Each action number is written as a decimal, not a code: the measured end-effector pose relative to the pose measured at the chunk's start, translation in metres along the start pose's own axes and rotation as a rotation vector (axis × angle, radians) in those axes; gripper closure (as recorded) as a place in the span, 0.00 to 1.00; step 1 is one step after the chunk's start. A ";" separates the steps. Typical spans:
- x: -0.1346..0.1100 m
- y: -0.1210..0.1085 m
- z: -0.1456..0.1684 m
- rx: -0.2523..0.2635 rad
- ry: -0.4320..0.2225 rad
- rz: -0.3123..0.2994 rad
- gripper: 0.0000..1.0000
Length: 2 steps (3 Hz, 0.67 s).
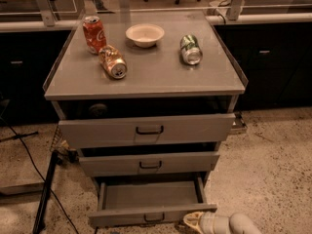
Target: Close bottom drawer
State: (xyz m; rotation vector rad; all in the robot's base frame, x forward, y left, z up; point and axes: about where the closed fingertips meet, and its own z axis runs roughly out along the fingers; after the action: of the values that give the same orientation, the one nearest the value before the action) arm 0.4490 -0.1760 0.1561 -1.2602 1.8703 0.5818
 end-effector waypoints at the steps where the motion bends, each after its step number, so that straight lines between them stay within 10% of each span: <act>1: -0.005 -0.008 0.015 0.010 -0.026 -0.017 1.00; 2: -0.011 -0.019 0.026 0.035 -0.054 -0.031 1.00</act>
Offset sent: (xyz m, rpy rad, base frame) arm 0.0488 0.0207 -0.0057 0.0455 -0.1136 -0.0280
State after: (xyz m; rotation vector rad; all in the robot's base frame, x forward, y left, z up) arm 0.4775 -0.1583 0.1504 -1.2368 1.8055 0.5586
